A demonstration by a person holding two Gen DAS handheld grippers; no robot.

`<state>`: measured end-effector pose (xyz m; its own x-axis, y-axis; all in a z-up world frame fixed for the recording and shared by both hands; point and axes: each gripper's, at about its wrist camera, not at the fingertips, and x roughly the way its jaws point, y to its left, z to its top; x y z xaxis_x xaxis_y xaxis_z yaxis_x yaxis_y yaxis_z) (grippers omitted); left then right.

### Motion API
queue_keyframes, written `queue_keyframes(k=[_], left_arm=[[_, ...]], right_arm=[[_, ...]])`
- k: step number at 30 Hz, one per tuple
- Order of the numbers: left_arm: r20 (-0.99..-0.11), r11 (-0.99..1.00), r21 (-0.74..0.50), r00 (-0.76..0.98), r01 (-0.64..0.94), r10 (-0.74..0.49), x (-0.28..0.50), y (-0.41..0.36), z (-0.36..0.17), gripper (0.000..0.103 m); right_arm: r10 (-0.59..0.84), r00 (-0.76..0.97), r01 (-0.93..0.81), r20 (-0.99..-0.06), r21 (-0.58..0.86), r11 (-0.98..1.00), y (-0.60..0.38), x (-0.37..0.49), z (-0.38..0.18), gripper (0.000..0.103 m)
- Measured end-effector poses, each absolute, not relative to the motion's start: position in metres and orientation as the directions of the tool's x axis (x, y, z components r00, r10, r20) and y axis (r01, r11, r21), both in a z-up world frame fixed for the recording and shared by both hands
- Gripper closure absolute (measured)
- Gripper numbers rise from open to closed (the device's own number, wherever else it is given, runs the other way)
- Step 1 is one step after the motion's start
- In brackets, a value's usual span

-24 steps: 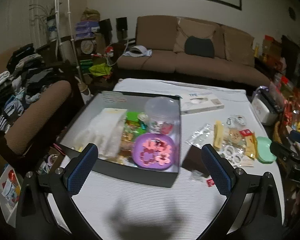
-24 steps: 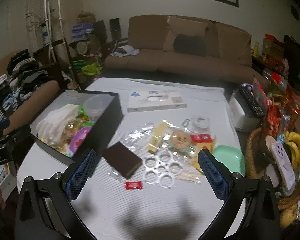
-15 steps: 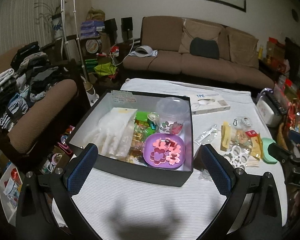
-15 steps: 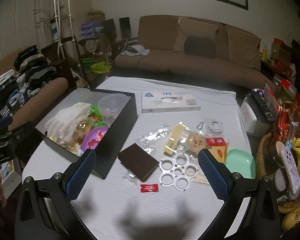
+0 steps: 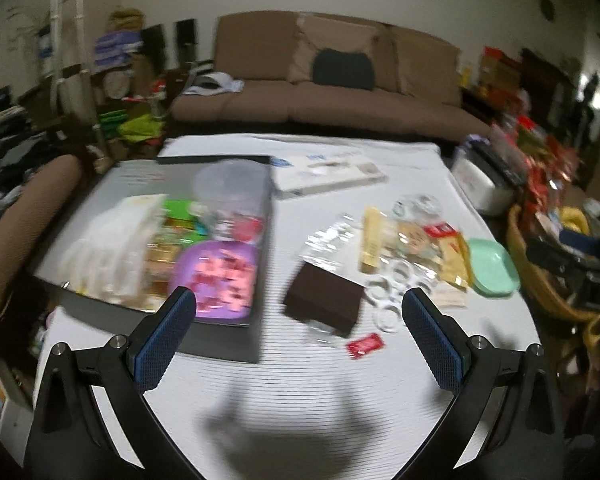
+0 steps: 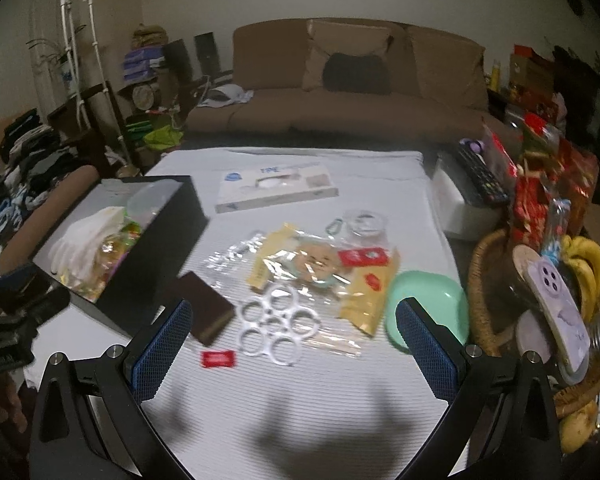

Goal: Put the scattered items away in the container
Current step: 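Move the right tool toward the mint-green plate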

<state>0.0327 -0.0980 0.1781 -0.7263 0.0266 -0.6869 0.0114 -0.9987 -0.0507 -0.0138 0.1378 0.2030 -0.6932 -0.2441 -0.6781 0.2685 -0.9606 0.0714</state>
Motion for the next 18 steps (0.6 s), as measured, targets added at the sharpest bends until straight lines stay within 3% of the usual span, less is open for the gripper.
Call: queue_keyframes(k=[7, 17, 18], left_arm=[[-0.725, -0.995, -0.003, -0.685, -0.104, 0.074, 0.007, -0.041, 0.134, 0.0], [-0.755, -0.978, -0.051, -0.633, -0.203, 0.171, -0.019, -0.004, 0.094, 0.0], [-0.755, -0.976, -0.052, -0.631, -0.212, 0.177, -0.021, -0.002, 0.091, 0.0]], right_arm=[[-0.262, -0.673, 0.262, -0.692, 0.108, -0.959, 0.191, -0.02, 0.176, 0.0], [-0.312, -0.642, 0.272, -0.701, 0.172, -0.947, 0.222, -0.034, 0.123, 0.0], [-0.32, -0.638, 0.282, -0.701, 0.174, -0.943, 0.221, -0.035, 0.118, 0.004]])
